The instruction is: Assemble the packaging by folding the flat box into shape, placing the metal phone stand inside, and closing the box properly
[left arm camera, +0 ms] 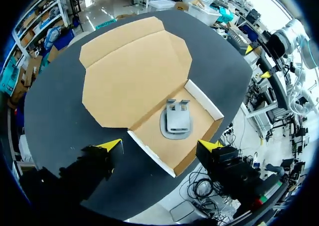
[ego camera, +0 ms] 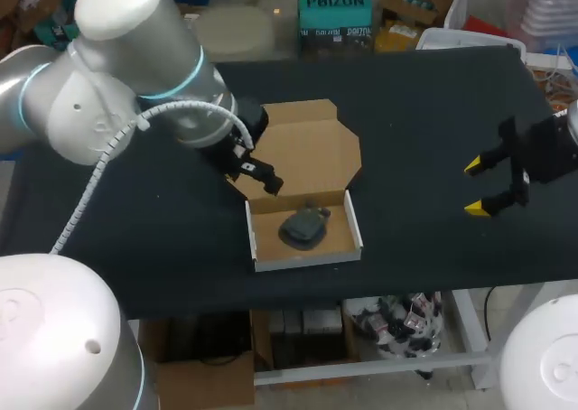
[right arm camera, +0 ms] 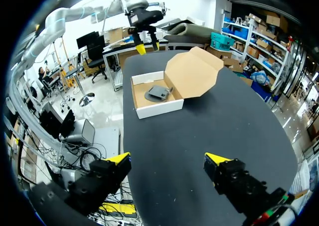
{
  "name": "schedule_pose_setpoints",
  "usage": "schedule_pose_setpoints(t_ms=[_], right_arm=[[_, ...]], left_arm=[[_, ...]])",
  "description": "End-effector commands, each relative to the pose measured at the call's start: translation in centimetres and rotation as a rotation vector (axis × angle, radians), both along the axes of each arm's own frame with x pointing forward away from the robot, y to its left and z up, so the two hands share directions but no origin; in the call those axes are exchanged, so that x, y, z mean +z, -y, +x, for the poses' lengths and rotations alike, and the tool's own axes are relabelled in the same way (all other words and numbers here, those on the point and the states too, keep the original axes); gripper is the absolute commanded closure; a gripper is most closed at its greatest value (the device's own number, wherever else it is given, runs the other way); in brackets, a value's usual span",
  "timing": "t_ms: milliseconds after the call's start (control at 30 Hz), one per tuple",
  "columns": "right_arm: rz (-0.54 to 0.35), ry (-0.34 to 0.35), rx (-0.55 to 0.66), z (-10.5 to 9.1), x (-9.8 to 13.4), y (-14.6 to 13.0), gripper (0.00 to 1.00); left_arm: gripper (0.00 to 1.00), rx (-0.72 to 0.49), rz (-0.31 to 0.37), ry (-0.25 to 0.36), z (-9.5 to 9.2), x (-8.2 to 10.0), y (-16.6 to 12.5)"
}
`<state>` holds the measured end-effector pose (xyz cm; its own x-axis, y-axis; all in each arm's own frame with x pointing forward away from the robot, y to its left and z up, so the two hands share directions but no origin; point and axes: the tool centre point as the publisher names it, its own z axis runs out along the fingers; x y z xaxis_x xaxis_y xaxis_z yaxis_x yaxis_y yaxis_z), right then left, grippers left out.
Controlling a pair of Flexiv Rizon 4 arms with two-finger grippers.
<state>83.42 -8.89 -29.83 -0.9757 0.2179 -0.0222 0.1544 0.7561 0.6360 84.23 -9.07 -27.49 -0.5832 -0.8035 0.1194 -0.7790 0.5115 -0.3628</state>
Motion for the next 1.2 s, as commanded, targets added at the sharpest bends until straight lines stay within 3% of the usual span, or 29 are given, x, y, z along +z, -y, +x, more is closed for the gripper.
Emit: schedule_pose_setpoints(t_ms=[33, 500, 633, 700, 1200], right_arm=[[0.003, -0.002, 0.002, 0.0, 0.1, 0.1, 0.0], [0.003, -0.002, 0.002, 0.0, 0.1, 0.1, 0.0], [0.003, -0.002, 0.002, 0.0, 0.1, 0.1, 0.0], [0.003, -0.002, 0.002, 0.0, 0.1, 0.1, 0.0], [0.003, -0.002, 0.002, 0.0, 0.1, 0.1, 0.0]], left_arm=[[0.0, -0.068, -0.067, -0.053, 1.0, 0.8, -2.0], [0.0, -0.068, -0.067, -0.053, 1.0, 0.8, -2.0], [0.0, -0.129, -0.116, -0.026, 2.2, 0.6, -3.5], [0.0, -0.181, -0.17, -0.045, 2.8, 0.6, -4.3], [0.0, -0.247, -0.334, 0.033, 8.2, -0.7, -8.5]])
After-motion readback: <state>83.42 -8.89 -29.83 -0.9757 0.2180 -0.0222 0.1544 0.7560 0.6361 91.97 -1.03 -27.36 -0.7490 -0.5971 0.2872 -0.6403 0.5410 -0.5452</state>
